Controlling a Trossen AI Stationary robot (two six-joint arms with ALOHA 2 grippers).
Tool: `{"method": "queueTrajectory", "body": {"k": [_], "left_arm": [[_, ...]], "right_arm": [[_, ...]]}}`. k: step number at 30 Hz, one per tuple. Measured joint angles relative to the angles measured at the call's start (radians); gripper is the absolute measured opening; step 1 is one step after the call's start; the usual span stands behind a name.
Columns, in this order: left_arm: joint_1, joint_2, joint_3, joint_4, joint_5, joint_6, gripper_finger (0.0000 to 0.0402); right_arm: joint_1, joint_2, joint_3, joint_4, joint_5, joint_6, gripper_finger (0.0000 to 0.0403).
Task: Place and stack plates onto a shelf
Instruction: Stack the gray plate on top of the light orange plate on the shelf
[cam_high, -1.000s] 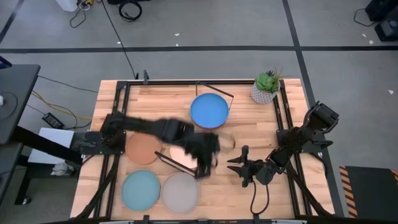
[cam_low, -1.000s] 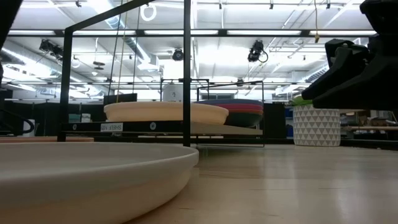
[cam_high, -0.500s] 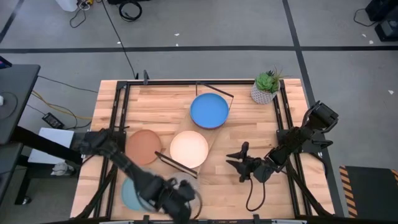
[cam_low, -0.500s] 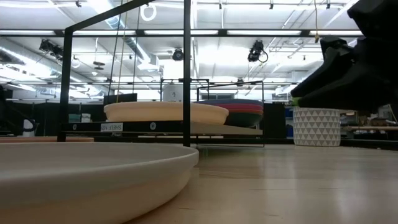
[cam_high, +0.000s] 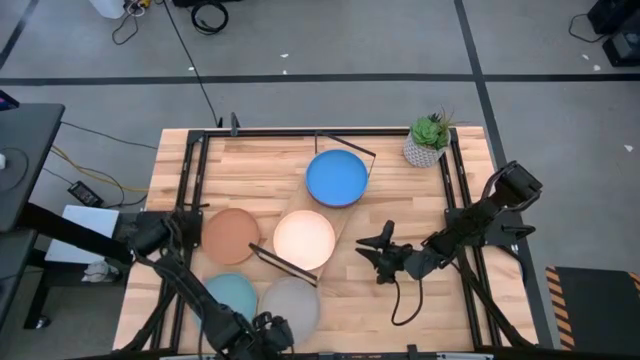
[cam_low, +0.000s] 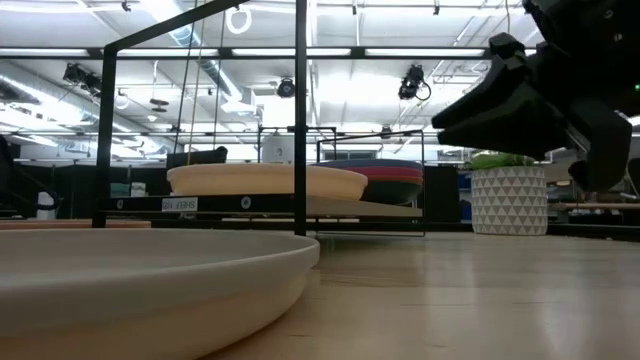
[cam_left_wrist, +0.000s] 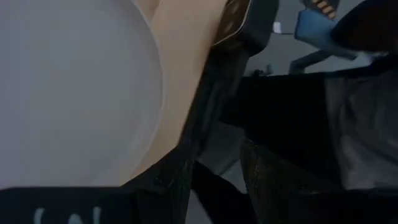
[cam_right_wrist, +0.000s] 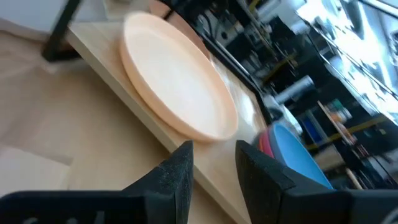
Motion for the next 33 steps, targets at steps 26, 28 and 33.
{"method": "queueTrajectory", "body": {"k": [26,28,33], "left_arm": [[0.011,0.121,0.0,-0.081,-0.022,0.364,0.0058],[0.011,0.121,0.0,-0.065,-0.026,0.371,0.0028],[0.029,0.086,0.0,-0.022,-0.014,0.347,0.0018]], "right_arm": [[-0.097,0.0,0.0,0.036,-0.208,0.02,0.0126],[-0.097,0.0,0.0,0.032,-0.217,0.029,0.0126],[-0.097,0.0,0.0,0.032,-0.235,0.034,0.0126]]}}
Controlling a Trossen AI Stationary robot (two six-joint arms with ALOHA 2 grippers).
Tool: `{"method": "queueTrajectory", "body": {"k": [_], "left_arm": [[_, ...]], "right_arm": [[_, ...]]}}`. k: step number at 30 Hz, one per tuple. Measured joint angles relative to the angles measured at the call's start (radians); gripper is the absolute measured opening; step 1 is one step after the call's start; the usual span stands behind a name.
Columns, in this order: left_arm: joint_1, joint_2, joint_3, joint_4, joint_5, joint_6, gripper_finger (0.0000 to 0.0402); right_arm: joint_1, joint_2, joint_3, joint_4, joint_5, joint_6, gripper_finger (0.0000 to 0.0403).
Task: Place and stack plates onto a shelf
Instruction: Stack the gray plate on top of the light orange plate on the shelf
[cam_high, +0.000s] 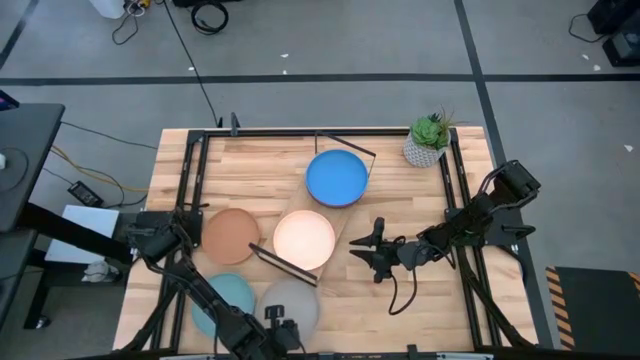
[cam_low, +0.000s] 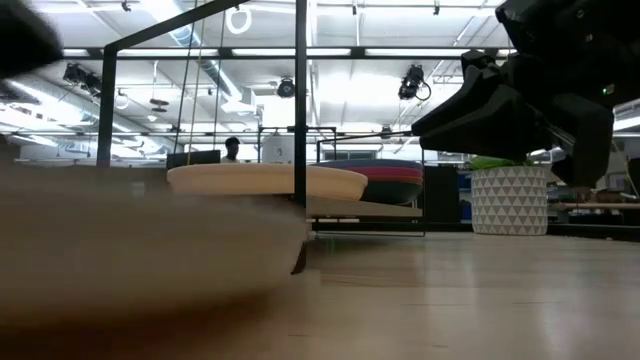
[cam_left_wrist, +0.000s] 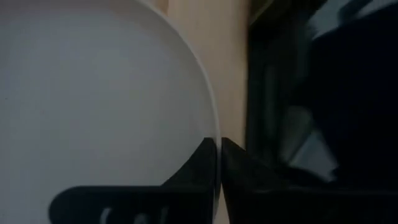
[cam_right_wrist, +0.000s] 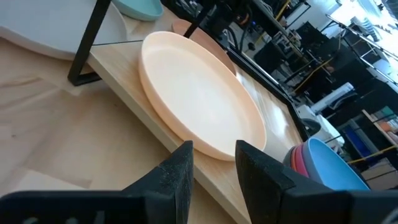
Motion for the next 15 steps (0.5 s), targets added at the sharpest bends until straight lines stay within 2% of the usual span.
{"method": "queueTrajectory", "body": {"k": [7,13,15], "left_arm": [[0.058,-0.064,0.112,0.023,0.015,-0.018,0.0017],[0.109,-0.099,0.273,0.045,0.119,-0.045,0.0017],[0.125,-0.099,0.344,0.041,0.157,-0.008,0.0017]], "right_arm": [[0.001,0.0,0.0,-0.001,0.004,0.027,0.0126],[0.001,0.0,0.0,-0.03,0.015,0.062,0.0126],[0.003,0.0,0.0,-0.041,0.044,0.066,0.0126]]}}
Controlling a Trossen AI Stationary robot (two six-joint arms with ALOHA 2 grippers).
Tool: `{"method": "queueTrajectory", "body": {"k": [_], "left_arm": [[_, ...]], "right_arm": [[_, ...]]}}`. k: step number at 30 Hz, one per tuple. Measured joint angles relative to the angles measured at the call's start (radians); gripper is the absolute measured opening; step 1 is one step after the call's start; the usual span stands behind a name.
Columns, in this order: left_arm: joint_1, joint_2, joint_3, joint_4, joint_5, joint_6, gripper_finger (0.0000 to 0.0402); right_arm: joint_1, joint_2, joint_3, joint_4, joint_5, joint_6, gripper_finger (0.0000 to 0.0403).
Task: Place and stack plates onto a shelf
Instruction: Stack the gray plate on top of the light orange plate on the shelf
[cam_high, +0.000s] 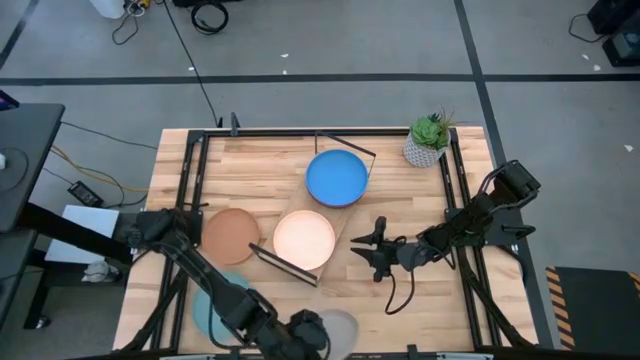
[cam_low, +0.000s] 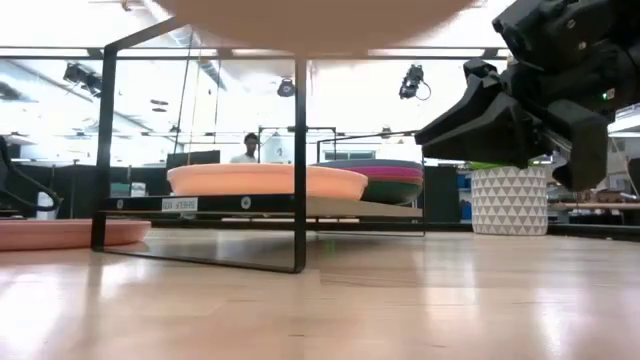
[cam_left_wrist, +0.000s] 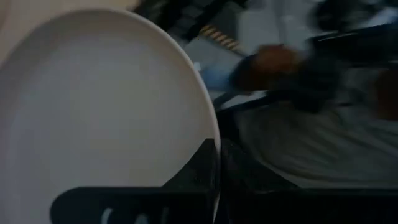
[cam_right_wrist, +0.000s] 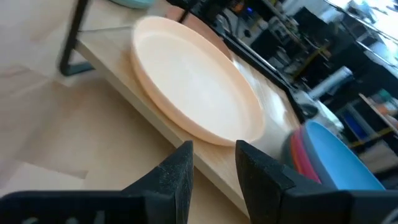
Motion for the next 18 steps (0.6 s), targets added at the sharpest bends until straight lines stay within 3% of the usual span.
{"method": "queueTrajectory", "body": {"k": [3,8,11,18], "left_arm": [[0.028,-0.006,0.102,0.0,-0.008,0.148,0.0017],[0.086,-0.006,0.241,-0.099,-0.131,0.309,0.0018],[0.136,-0.007,0.273,-0.2,-0.151,0.276,0.0018],[0.301,0.0,0.264,-0.435,-0.086,0.116,0.0018]], "right_arm": [[0.006,0.0,0.0,-0.027,0.051,0.036,0.0126],[0.052,0.0,0.0,-0.131,0.13,0.113,0.0126],[0.094,0.0,0.0,-0.182,0.191,0.166,0.0126],[0.199,0.0,0.0,-0.224,0.279,0.284,0.0126]]}}
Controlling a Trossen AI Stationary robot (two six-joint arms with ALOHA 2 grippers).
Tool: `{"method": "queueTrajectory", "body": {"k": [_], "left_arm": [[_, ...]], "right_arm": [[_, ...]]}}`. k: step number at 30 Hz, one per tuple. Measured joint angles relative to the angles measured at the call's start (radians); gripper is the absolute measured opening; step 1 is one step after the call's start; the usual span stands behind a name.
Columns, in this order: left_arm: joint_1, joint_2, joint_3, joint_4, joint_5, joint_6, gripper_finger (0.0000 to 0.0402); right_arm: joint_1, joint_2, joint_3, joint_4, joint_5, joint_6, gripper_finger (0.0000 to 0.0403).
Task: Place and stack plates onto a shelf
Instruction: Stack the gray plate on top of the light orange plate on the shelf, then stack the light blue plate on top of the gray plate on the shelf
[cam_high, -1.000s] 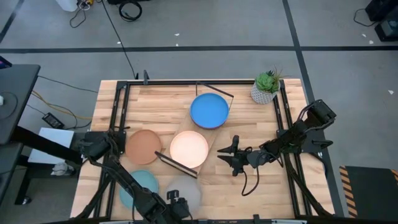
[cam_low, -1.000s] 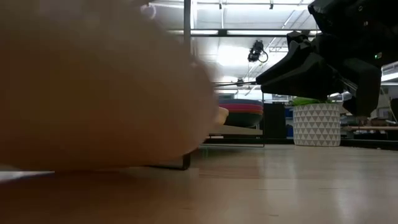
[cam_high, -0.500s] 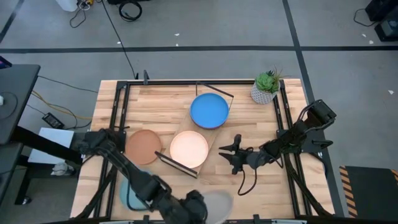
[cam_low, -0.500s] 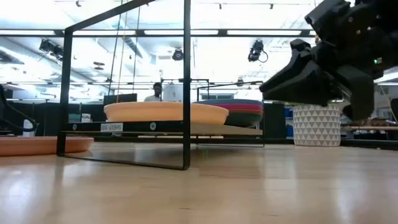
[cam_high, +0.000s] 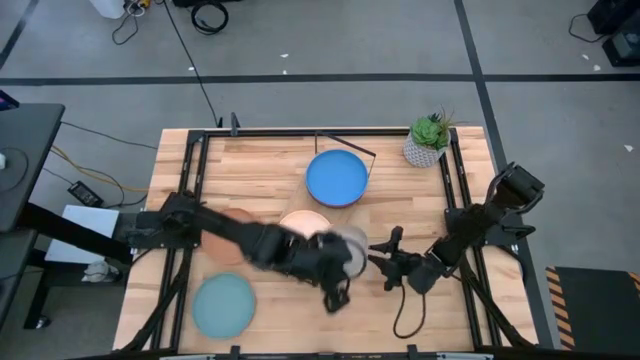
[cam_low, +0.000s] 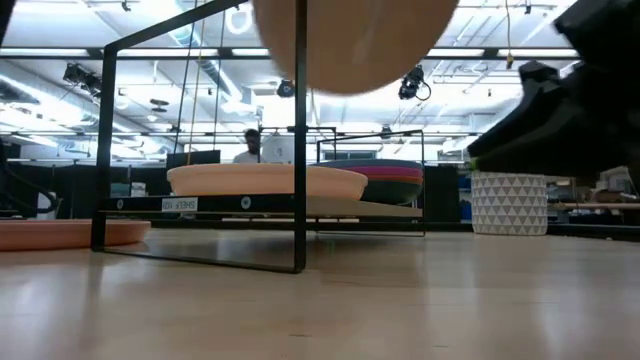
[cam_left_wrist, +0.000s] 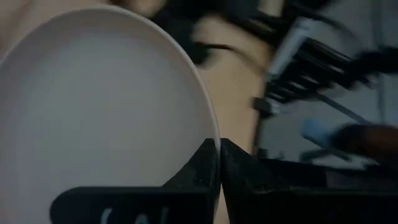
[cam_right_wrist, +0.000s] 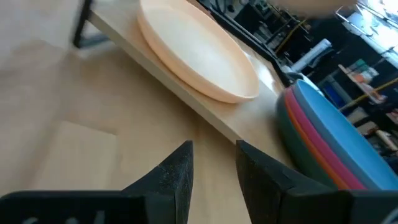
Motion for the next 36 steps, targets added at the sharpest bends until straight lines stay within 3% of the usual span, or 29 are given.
{"method": "queueTrajectory", "body": {"k": [10,19,27,30,36], "left_arm": [[0.18,0.036,0.002,-0.212,0.003,-0.081,0.0018],[0.181,0.176,0.0,-0.266,0.105,-0.108,0.0018],[0.158,0.207,0.0,-0.328,0.109,-0.122,0.002],[0.148,0.207,0.0,-0.32,0.078,-0.093,0.0036],[0.152,0.207,0.001,-0.313,0.055,-0.049,0.0107]], "right_arm": [[0.126,0.0,0.0,-0.006,0.002,0.129,0.0126],[0.194,0.0,0.0,-0.017,0.003,0.212,0.0126],[0.2,0.0,0.0,-0.013,0.002,0.212,0.0126],[0.2,0.0,0.0,-0.007,0.003,0.211,0.0126],[0.194,0.0,0.0,-0.003,0.009,0.17,0.0126]]}}
